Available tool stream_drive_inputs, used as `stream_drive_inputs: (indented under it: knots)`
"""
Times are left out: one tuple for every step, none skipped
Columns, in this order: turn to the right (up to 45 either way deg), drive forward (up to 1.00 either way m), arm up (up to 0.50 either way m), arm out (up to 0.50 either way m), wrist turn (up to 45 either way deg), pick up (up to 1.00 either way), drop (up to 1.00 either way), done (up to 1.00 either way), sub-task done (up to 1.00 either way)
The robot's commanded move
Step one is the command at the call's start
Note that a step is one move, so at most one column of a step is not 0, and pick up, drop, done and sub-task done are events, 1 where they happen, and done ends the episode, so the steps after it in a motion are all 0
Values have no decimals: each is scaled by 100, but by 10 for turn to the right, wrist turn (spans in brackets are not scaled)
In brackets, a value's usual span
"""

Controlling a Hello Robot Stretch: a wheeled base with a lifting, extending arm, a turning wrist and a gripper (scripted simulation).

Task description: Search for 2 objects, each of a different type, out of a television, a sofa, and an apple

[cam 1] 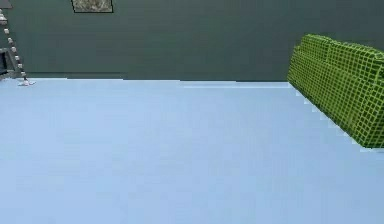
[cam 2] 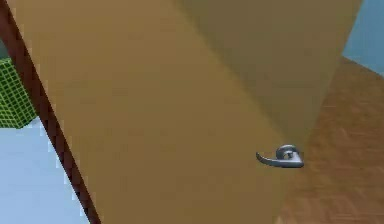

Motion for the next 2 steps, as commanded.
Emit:
stream_drive_inputs:
  knots:
    - [240,0,0,0,0,0,0,0,0]
    - [0,100,0,0,0,0,0,0,0]
